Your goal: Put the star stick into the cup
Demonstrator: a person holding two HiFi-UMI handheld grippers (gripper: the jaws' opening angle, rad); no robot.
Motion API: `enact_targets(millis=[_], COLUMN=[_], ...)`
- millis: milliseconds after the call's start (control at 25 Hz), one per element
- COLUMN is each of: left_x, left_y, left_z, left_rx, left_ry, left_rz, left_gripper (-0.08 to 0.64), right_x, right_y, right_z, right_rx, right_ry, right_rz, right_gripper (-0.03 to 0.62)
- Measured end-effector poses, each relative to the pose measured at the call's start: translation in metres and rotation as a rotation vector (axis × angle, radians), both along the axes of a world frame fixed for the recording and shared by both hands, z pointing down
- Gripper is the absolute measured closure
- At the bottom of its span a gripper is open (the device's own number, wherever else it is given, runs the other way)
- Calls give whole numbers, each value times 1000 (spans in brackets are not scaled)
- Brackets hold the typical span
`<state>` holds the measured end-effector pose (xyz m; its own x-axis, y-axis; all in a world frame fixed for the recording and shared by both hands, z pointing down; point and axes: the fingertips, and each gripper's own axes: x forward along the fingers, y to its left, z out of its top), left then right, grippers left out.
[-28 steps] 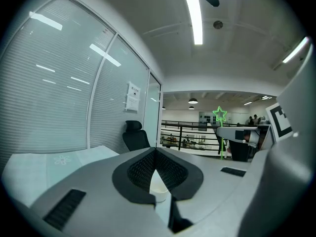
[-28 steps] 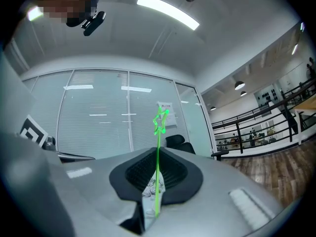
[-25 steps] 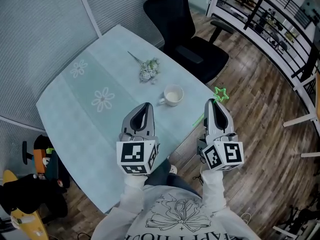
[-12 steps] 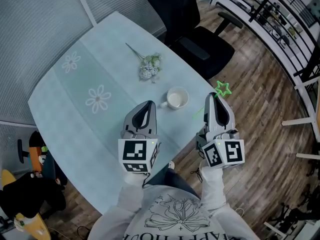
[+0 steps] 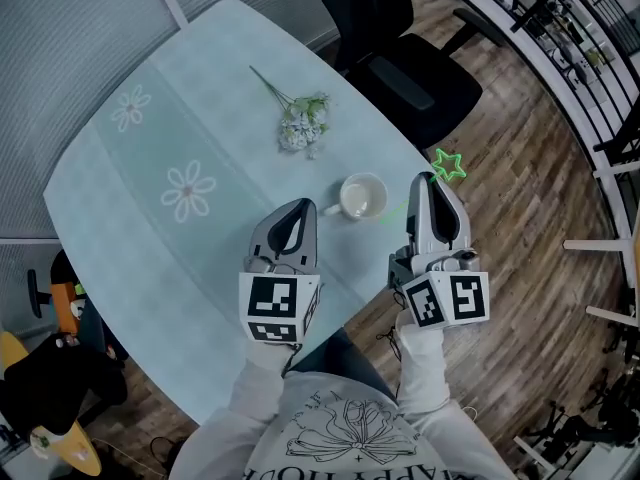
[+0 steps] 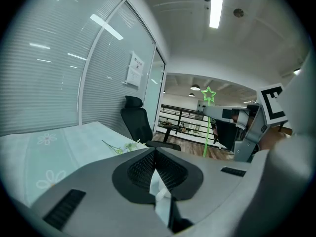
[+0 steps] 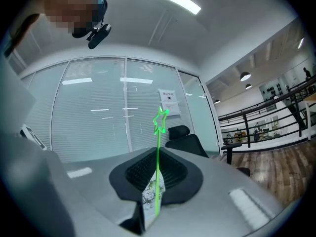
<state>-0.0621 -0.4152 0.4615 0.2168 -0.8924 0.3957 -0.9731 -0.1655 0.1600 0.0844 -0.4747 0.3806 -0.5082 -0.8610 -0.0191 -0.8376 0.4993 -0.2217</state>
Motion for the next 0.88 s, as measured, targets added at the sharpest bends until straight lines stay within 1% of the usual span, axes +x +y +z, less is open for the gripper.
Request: enact_targets(millis=[160,360,600,880], left_x=[-3,-8,-12,-10], left_y=[-5,-18,-23,-32], left_z=[22,39,60,75], left_rx=[-43,-61,-110,-127], left_ry=[5,13,12,21], left_rz=[3,4,-12,-12], left_gripper=[554,554,554,554], right_x=[-7,-14,-21,-33], right_y=[-12,-30,-42,-52], right_z=[18,40,71,105], right_rx=[-18,-42,-99,-149], right_ry=[1,0,4,19], right_rz=[-8,-20,-34,-55], right_gripper=[569,569,569,569])
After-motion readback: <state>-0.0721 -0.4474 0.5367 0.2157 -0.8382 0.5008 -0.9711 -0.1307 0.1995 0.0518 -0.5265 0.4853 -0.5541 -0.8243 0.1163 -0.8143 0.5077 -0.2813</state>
